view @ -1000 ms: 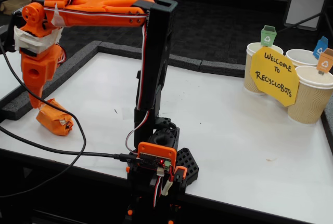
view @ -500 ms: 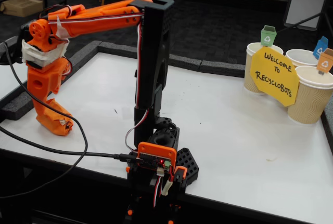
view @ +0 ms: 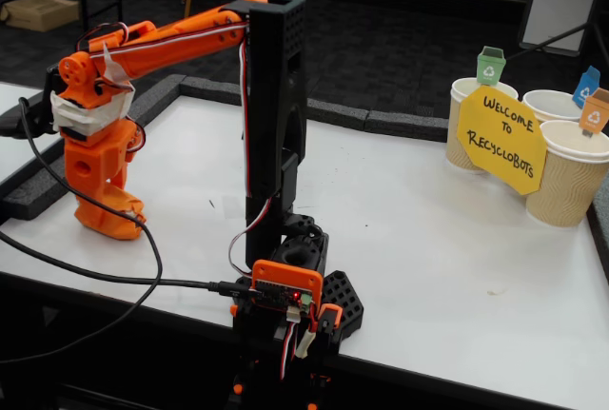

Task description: Sort rubbish by color.

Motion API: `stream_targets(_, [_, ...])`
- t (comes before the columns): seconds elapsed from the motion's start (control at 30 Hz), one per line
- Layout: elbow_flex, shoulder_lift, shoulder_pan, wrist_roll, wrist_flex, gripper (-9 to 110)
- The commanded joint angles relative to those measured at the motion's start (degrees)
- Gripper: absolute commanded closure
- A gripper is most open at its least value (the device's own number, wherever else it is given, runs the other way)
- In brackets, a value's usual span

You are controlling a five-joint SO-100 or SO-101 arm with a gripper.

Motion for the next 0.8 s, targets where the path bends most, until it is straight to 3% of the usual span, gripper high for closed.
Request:
stream_targets(0.0, [-1.5,1.4,-0.2,1.1,-1.4,99])
stream_targets(0.4, [-1.7,4.7,5.7,0.5,-2.4,101])
stream_targets(0.53, [1.4,15.4,12.0,-0.3,-3.2,101])
stream_targets(0.77, [2.5,33.9,16.3,-11.4,1.0,101])
